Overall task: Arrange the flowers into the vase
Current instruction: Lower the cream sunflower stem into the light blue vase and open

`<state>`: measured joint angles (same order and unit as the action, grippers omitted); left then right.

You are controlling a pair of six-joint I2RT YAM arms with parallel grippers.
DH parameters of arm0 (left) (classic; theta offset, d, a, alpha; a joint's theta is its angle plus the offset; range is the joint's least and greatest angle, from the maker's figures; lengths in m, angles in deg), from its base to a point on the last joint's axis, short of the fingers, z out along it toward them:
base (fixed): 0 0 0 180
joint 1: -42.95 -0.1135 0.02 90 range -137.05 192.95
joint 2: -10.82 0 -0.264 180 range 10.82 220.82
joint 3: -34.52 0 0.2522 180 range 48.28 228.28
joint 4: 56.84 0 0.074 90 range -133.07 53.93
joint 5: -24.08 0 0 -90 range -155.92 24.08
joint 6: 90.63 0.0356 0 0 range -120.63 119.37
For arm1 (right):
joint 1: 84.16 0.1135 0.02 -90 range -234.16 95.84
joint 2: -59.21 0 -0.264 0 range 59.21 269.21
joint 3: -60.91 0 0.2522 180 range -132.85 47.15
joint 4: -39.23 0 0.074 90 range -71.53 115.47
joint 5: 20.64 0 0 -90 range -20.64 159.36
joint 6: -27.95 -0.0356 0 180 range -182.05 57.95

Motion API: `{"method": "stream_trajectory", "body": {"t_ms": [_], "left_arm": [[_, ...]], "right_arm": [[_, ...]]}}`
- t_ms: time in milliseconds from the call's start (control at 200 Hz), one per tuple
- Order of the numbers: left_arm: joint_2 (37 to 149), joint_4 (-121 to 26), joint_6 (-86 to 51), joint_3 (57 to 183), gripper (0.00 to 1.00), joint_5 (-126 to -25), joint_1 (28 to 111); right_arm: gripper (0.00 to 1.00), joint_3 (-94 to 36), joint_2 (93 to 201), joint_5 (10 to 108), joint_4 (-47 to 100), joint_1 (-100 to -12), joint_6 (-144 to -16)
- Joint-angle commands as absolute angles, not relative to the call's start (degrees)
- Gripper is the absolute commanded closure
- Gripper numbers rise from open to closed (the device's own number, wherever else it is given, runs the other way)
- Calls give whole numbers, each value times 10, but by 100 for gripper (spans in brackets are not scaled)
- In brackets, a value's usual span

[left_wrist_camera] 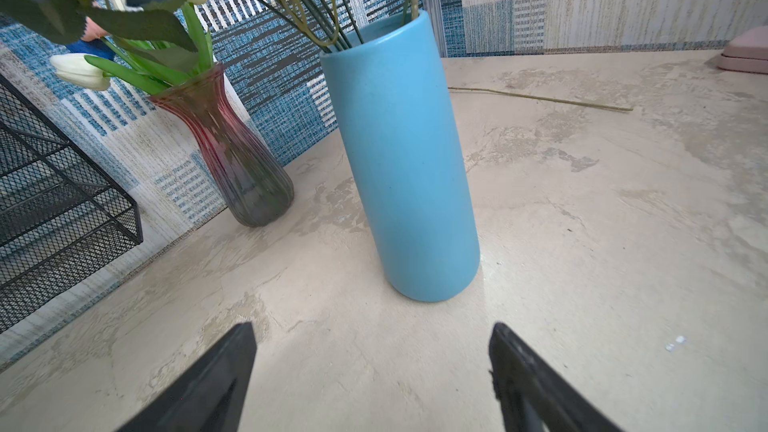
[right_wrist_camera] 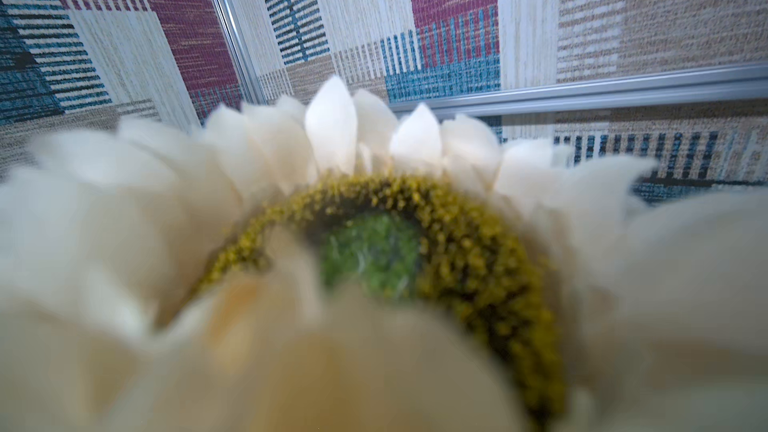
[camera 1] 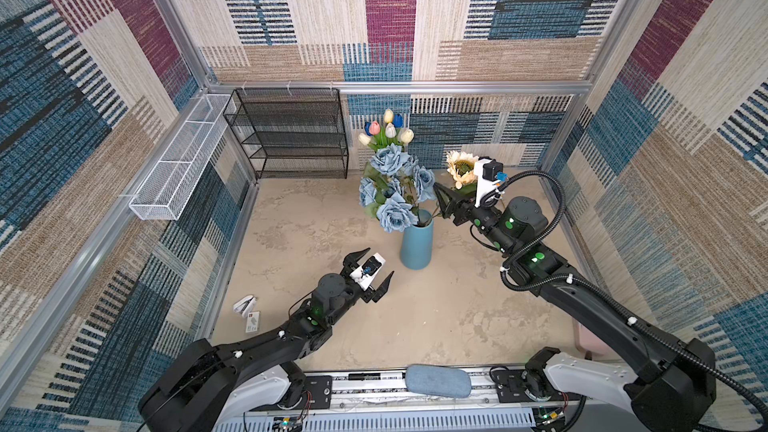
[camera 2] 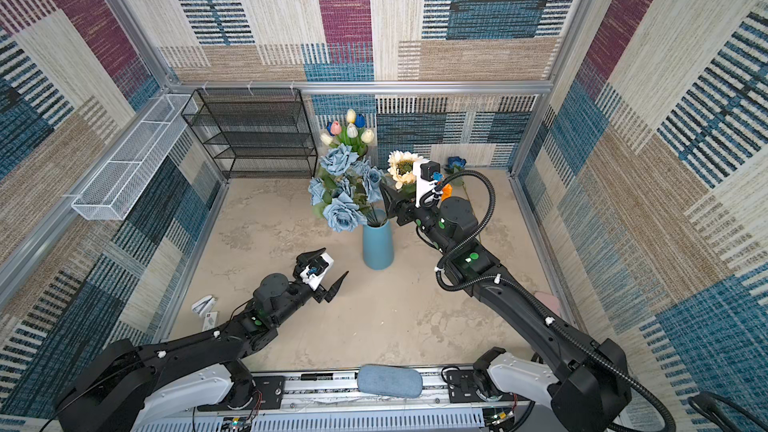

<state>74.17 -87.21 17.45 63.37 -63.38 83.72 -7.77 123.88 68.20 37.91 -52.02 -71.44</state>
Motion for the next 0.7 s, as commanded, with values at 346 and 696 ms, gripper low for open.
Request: {"method": "stream_trajectory", "body": {"t_ms": [346,696], "left_arm": [[745,-876,169,638,9,-645,838],[744,-876,169,638,9,-645,837]], "right_arm": [[16,-37,1152,705,292,-520,-739],[11,-24,1047,765,316,-521,-697]]}}
